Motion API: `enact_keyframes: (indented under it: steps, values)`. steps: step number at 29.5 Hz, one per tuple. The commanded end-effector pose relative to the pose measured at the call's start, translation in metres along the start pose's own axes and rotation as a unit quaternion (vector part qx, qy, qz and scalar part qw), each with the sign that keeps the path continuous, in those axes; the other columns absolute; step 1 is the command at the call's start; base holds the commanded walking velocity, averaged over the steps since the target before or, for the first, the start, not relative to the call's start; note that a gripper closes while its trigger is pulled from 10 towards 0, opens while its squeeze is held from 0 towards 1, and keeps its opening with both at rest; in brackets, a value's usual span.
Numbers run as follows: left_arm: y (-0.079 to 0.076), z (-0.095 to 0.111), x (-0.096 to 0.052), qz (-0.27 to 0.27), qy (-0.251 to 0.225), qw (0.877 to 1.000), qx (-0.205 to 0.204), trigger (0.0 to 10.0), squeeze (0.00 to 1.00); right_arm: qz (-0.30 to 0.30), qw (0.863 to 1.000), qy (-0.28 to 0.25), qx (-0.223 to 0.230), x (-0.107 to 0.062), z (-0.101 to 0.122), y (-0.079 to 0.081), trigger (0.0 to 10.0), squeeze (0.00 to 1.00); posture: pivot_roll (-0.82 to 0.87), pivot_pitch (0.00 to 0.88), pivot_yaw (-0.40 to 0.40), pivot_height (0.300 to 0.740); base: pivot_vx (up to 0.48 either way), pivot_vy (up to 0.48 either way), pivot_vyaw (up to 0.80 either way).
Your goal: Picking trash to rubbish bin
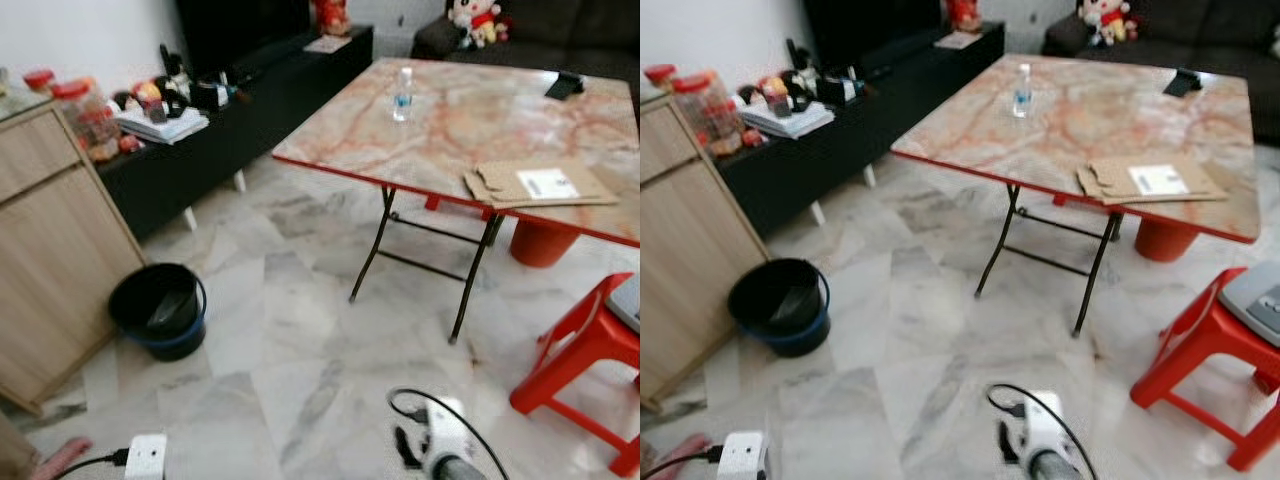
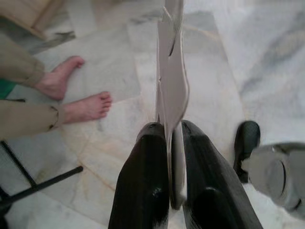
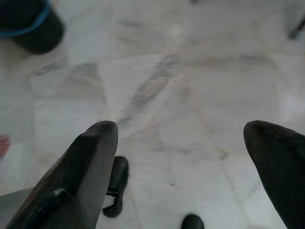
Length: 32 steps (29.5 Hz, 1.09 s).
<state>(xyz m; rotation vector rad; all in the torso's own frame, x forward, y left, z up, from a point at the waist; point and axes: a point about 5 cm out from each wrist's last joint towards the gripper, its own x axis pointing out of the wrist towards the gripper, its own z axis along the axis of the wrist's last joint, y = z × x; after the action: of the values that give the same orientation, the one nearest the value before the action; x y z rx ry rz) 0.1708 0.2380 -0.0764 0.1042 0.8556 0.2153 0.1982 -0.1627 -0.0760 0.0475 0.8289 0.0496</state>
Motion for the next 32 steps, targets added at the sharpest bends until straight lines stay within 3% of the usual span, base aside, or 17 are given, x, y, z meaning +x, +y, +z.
enact_keyframes:
  steps: [1,13,21,32]
  values:
    - [0.001,-0.004,-0.001,0.002,0.011,1.0,0.002,10.0,0.0,-0.007,1.0,0.005,-0.004,-0.001,-0.001,-0.005,10.0,0.0,0.02,0.0,0.074,0.74,0.0,0.0,0.6]
    - [-0.002,-0.003,0.0,0.003,0.009,1.0,-0.01,10.0,0.0,-0.002,1.0,0.005,-0.016,0.0,0.001,-0.006,10.0,0.0,0.03,0.0,0.054,0.74,0.0,0.0,0.7]
    - [0.001,-0.003,-0.001,0.01,0.008,1.0,-0.017,10.0,0.0,0.005,1.0,0.001,-0.002,0.002,0.005,-0.001,10.0,0.0,0.05,0.0,0.046,0.74,0.0,0.0,0.0]
    - [0.001,-0.002,0.0,0.015,0.01,1.0,-0.012,10.0,0.0,0.003,1.0,-0.001,0.009,0.002,0.006,0.001,10.0,0.0,0.06,0.0,0.058,0.74,0.34,0.0,0.0]
